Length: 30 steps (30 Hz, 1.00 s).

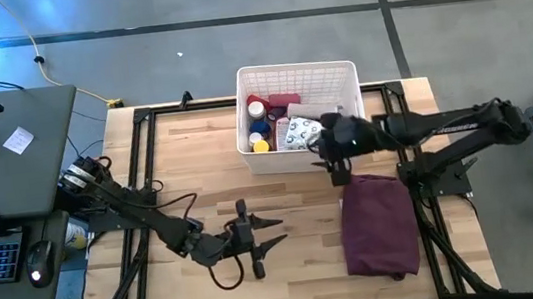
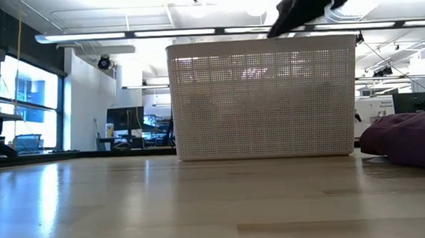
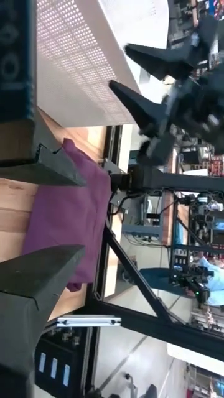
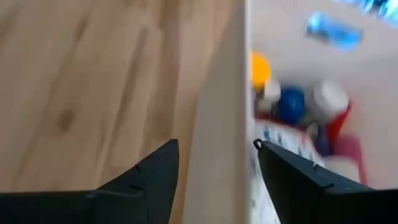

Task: Pick & place medical supplies in basket/bin
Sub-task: Adjust the white container

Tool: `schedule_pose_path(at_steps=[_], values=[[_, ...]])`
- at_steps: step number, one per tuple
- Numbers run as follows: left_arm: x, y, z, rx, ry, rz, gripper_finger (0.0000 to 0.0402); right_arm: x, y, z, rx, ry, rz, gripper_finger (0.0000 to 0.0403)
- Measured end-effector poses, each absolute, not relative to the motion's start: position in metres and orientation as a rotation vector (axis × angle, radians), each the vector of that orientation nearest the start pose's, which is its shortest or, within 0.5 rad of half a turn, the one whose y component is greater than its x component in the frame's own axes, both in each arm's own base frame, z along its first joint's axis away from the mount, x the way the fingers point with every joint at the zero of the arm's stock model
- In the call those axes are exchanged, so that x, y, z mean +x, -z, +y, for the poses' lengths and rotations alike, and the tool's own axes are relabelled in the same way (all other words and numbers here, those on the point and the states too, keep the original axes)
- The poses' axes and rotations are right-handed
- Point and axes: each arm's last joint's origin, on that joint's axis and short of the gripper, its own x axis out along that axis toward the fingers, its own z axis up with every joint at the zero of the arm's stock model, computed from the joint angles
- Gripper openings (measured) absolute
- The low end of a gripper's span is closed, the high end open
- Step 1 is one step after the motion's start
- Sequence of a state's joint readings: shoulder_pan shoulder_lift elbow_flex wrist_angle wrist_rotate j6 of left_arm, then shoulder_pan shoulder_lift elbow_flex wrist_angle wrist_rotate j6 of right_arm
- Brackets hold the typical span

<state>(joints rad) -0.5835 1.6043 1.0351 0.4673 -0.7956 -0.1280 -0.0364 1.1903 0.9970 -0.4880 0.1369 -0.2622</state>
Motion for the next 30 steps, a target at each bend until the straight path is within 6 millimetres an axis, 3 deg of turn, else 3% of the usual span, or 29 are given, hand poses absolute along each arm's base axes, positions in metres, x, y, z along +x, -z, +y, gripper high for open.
schedule_pose_path(at_steps=[4,7,10,12,15,21,30], values=[[0.308,-0.276,-0.178,-0.049,-0.217,0.07,0.0193,0.252,-0.305,0.01,-0.326,0.056,0.632,0.0196],[0.308,-0.276,-0.178,-0.026,-0.216,0.072,0.0193,0.25,-0.304,0.015,-0.358,0.115,0.647,0.0184],[0.308,-0.277,-0.178,-0.014,-0.217,0.069,0.0193,0.247,-0.301,0.014,-0.369,0.18,0.689,0.0171],[0.308,-0.277,-0.178,-0.011,-0.217,0.069,0.0193,0.248,-0.295,0.015,-0.333,0.125,0.682,0.0162],[0.306,-0.281,-0.177,-0.02,-0.218,0.058,0.0193,0.248,-0.273,0.014,-0.276,0.065,0.676,0.0148],[0.306,-0.281,-0.177,-0.016,-0.218,0.061,0.0193,0.243,-0.233,0.009,-0.358,0.204,0.662,0.0121],[0.306,-0.279,-0.177,-0.006,-0.218,0.074,0.0193,0.246,-0.23,-0.009,-0.377,0.252,0.581,0.0088]])
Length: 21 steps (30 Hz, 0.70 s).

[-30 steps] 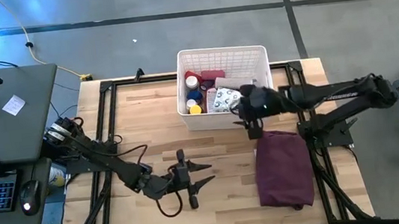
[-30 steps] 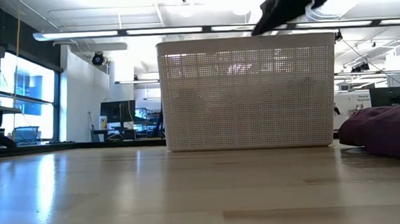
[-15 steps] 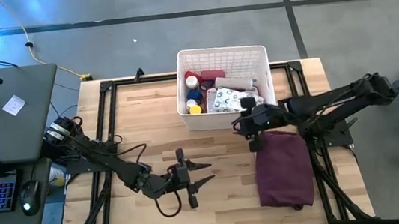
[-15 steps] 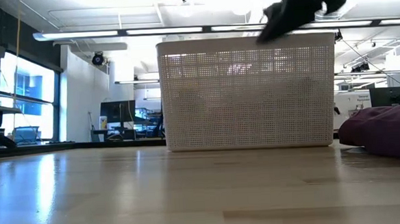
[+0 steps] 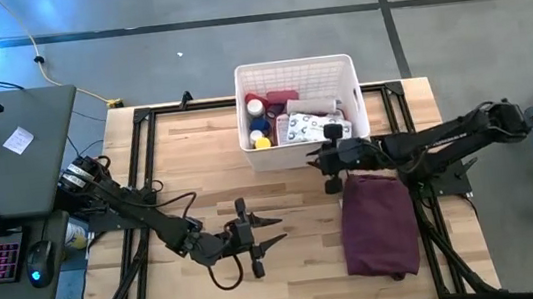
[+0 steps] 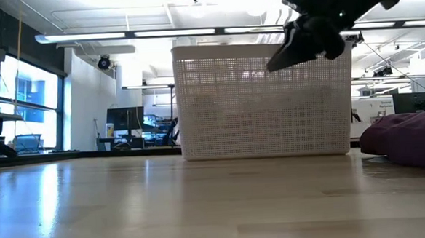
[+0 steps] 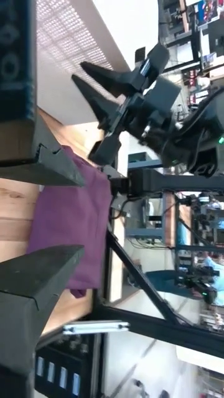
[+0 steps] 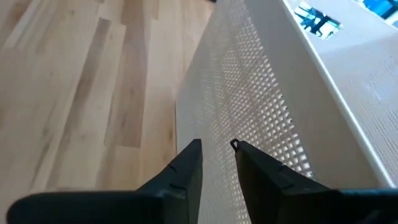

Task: Pick & place medical supplies in basket/bin
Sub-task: Adjust the white container

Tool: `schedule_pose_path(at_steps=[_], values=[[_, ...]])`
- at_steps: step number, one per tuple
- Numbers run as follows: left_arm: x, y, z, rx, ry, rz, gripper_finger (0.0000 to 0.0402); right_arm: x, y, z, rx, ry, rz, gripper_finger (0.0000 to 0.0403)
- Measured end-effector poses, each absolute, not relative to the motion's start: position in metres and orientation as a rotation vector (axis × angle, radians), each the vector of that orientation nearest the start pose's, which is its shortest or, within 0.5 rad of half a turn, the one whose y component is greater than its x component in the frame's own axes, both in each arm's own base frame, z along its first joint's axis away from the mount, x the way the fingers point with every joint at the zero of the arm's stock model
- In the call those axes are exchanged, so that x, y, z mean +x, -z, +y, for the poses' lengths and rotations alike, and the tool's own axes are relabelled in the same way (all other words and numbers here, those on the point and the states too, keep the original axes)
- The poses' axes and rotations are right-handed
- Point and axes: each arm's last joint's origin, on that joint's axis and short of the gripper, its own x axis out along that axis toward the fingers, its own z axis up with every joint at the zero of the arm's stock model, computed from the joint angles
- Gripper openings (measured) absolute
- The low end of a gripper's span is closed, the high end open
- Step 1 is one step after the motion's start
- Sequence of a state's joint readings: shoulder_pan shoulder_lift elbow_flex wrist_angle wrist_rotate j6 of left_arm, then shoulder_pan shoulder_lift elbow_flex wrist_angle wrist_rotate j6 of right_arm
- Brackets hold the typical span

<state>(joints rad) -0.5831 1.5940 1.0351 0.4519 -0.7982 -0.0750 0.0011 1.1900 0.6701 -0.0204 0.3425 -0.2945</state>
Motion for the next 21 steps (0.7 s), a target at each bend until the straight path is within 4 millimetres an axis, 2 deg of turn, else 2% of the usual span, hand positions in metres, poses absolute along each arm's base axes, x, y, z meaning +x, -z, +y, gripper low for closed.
schedule_pose_path(at_steps=[8,13,17,21], values=[[0.305,-0.27,-0.175,0.03,-0.256,0.149,0.0193,0.247,-0.233,-0.029,-0.306,0.193,0.538,0.0084],[0.302,-0.272,-0.174,0.039,-0.243,0.168,0.0193,0.247,-0.234,-0.038,-0.333,0.214,0.535,0.0083],[0.301,-0.266,-0.174,0.1,-0.199,0.22,0.0193,0.247,-0.234,-0.036,-0.265,0.145,0.515,0.0083],[0.301,-0.261,-0.16,0.1,-0.234,0.26,0.0193,0.248,-0.235,-0.03,-0.242,0.118,0.504,0.0083]])
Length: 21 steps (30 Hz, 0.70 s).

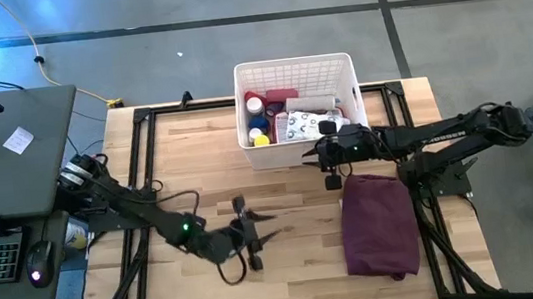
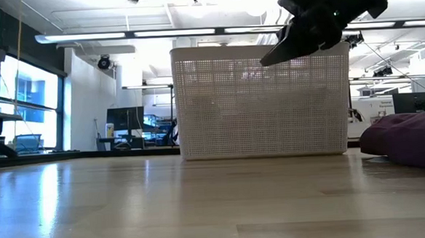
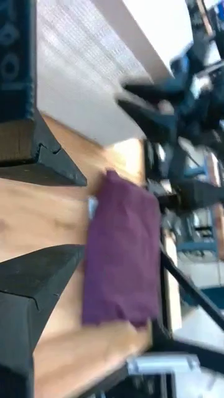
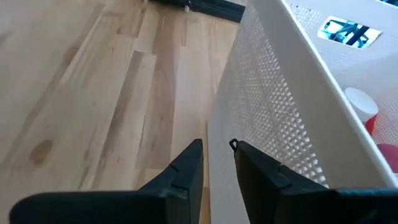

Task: Pick & place medical supplies in basket/bin
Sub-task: Adjust the white container, then return to Home Position

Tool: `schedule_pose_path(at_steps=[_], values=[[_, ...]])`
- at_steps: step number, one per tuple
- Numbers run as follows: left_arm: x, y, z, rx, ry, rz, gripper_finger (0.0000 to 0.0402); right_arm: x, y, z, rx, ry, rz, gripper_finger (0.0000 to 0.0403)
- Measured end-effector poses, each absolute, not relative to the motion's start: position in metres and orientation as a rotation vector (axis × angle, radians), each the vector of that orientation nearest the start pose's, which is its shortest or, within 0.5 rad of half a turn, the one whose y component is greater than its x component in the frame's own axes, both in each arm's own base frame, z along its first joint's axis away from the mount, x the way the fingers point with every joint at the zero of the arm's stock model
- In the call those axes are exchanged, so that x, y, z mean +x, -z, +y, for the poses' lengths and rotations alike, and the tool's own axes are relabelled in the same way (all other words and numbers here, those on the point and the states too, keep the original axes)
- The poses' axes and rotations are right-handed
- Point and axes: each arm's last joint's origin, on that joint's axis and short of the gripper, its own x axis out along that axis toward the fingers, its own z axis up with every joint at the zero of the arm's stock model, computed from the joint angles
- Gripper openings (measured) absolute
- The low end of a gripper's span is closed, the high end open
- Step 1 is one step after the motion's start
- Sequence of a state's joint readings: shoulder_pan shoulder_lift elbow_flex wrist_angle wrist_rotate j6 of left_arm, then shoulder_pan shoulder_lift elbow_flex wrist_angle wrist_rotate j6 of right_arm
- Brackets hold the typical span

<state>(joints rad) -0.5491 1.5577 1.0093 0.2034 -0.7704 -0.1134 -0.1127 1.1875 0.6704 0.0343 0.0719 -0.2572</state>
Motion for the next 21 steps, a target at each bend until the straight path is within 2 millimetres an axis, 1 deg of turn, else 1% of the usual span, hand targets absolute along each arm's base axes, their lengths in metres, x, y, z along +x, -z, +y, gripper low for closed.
schedule_pose_path(at_steps=[1,3,6,9,12,13,17,21], values=[[0.297,-0.259,-0.155,0.104,-0.239,0.268,0.0193,0.247,-0.235,-0.029,-0.236,0.114,0.5,0.0083],[0.292,-0.258,-0.141,0.06,-0.249,0.251,0.0193,0.245,-0.238,-0.026,-0.227,0.108,0.487,0.0083],[0.272,-0.245,-0.119,0.032,-0.262,0.269,0.0183,0.24,-0.245,-0.018,-0.203,0.083,0.464,0.0083],[0.252,-0.237,-0.102,-0.023,-0.273,0.209,0.0163,0.229,-0.252,-0.007,-0.182,0.043,0.466,0.0083],[0.23,-0.231,-0.093,-0.046,-0.258,0.156,0.0138,0.216,-0.257,0.0,-0.143,0.023,0.481,0.0083],[0.223,-0.228,-0.089,-0.049,-0.256,0.144,0.0129,0.211,-0.258,0.001,-0.124,0.015,0.461,0.0083],[0.204,-0.227,-0.08,-0.082,-0.25,0.085,0.0095,0.19,-0.249,0.006,-0.059,0.006,0.351,0.0083],[0.196,-0.223,-0.076,-0.016,-0.244,0.092,0.0059,0.165,-0.235,0.009,-0.017,0.009,0.244,0.0083]])
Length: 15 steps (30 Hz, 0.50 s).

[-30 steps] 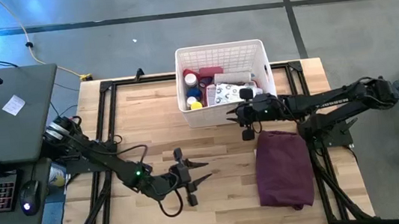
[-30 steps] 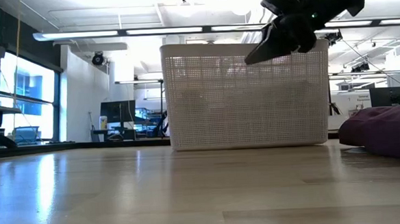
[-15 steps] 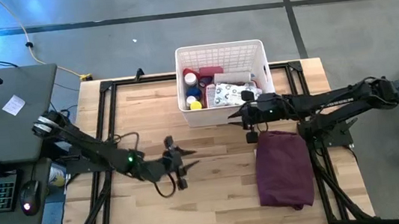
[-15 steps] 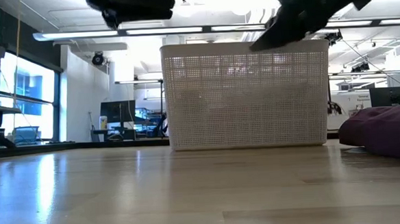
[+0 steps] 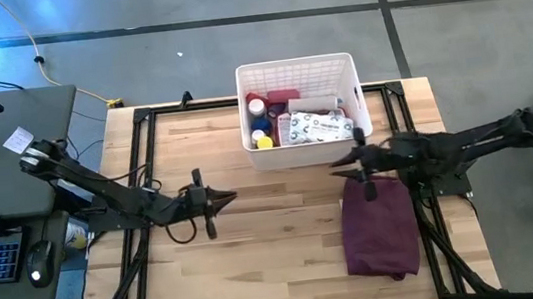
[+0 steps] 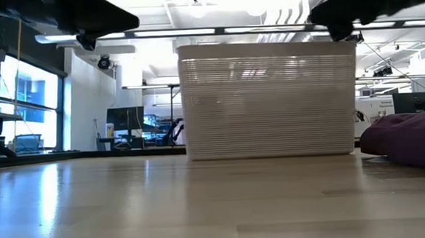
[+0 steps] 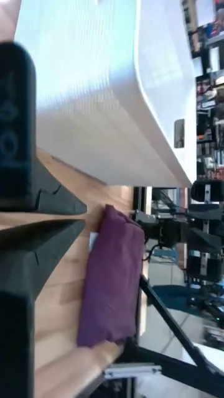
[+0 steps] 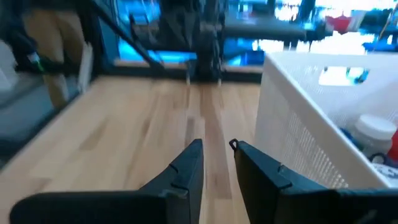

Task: Pick & place medical supplies in basket/bin
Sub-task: Return to Home Position

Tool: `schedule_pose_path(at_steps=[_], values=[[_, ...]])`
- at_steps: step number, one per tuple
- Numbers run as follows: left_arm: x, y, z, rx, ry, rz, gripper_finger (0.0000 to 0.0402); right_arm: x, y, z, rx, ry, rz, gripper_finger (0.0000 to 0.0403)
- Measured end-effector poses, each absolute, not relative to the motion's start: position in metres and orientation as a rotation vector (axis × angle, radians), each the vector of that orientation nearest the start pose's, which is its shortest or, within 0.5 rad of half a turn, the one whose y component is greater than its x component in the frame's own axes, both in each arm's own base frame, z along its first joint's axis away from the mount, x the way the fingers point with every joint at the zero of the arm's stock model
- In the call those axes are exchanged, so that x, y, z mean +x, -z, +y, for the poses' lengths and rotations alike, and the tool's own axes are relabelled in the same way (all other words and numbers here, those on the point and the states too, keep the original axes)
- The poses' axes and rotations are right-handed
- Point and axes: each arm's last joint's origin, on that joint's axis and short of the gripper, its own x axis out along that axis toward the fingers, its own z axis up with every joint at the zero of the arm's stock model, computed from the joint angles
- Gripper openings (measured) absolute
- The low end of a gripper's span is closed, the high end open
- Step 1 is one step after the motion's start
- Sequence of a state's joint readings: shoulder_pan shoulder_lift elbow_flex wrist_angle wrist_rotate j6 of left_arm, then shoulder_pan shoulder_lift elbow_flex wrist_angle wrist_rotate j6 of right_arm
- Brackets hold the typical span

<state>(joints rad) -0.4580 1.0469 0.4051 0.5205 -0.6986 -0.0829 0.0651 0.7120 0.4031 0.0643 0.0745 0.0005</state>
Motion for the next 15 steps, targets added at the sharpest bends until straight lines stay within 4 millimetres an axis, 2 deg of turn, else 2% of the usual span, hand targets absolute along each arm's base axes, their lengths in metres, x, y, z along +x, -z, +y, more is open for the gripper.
schedule_pose_path(at_steps=[5,8,15], values=[[0.192,-0.225,-0.07,0.042,-0.25,0.081,0.0023,0.14,-0.227,0.013,0.003,-0.012,0.141,0.0083],[0.193,-0.229,-0.063,0.034,-0.208,0.068,0.0022,0.129,-0.221,0.013,0.021,-0.002,0.116,0.0083],[0.197,-0.23,-0.05,0.004,-0.211,0.06,0.0067,0.116,-0.209,0.015,0.062,-0.044,0.056,0.0083]])
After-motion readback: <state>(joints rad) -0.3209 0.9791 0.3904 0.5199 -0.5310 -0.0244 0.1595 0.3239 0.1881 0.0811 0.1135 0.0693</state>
